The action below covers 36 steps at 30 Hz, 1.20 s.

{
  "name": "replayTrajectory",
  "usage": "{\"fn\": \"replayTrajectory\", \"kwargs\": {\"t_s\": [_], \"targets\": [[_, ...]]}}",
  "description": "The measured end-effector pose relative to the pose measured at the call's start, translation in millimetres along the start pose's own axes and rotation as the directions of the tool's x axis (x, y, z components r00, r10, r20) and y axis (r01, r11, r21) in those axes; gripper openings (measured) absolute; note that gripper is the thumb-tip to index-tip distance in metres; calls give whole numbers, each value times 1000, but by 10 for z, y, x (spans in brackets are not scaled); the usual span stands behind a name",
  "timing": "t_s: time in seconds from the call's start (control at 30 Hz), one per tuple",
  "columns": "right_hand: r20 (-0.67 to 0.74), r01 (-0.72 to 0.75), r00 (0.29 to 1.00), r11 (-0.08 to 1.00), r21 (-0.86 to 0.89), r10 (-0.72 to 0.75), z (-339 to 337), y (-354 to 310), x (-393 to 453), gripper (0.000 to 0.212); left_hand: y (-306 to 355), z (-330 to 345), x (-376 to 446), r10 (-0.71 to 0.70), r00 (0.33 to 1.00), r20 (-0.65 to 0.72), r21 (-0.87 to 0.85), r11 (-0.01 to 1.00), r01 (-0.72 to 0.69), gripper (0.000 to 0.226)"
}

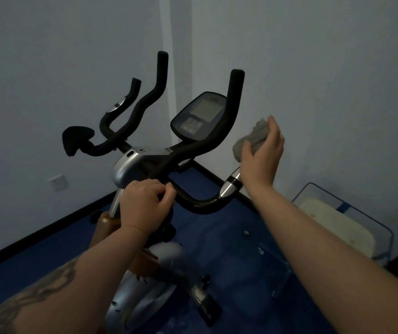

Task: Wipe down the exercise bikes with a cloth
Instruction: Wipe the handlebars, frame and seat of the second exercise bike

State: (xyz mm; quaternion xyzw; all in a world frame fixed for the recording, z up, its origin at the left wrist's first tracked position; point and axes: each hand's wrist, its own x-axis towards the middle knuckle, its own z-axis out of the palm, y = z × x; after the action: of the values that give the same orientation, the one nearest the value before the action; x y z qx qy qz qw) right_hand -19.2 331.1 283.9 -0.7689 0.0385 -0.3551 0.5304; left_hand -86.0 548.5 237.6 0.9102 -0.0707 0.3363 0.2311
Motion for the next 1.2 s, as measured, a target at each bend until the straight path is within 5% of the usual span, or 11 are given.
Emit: {"fn": "replayTrajectory", "kwargs": {"t_s": [0.17, 0.4, 0.57, 0.7, 0.87, 0.97, 1.03, 1.1, 1.2], "targets": [[167, -71, 983, 997, -31, 75, -160, -18, 202, 35, -5, -3, -1, 13, 1000, -3, -1, 1000, -13, 53], [147, -51, 987, 993, -110, 67, -181, 90, -113, 61, -15, 7, 8, 22, 1000, -16, -2, 1000, -22, 52], [273, 241, 951, 898, -367, -143, -200, 7, 209, 31, -5, 12, 9, 17, 1000, -23, 16, 1000, -17, 53], [376, 596, 803, 649, -473, -463, -275, 152, 131, 12, -8, 0, 0, 11, 1000, -12, -7, 1000, -11, 52], [473, 719, 691, 591, -366, -547, -438, 155, -5, 14, 17, -7, 1, 22, 1000, -13, 0, 1000, -22, 53], [609, 840, 503, 514, -177, -613, -361, 96, -323, 9, 26, -25, 6, 8, 1000, 5, -1, 1000, -8, 53], [735, 853, 421, 507, -122, -532, -255, 35, -489, 19, 44, -39, 1, -5, 1000, 16, 3, 1000, 4, 53], [803, 851, 422, 490, -190, -421, -222, -13, -434, 27, 55, -48, -7, -13, 1000, 17, 13, 1000, 12, 54], [739, 803, 537, 515, -301, -405, -377, 66, -245, 34, 47, -44, -21, -75, 997, -35, 61, 995, 77, 54]]}}
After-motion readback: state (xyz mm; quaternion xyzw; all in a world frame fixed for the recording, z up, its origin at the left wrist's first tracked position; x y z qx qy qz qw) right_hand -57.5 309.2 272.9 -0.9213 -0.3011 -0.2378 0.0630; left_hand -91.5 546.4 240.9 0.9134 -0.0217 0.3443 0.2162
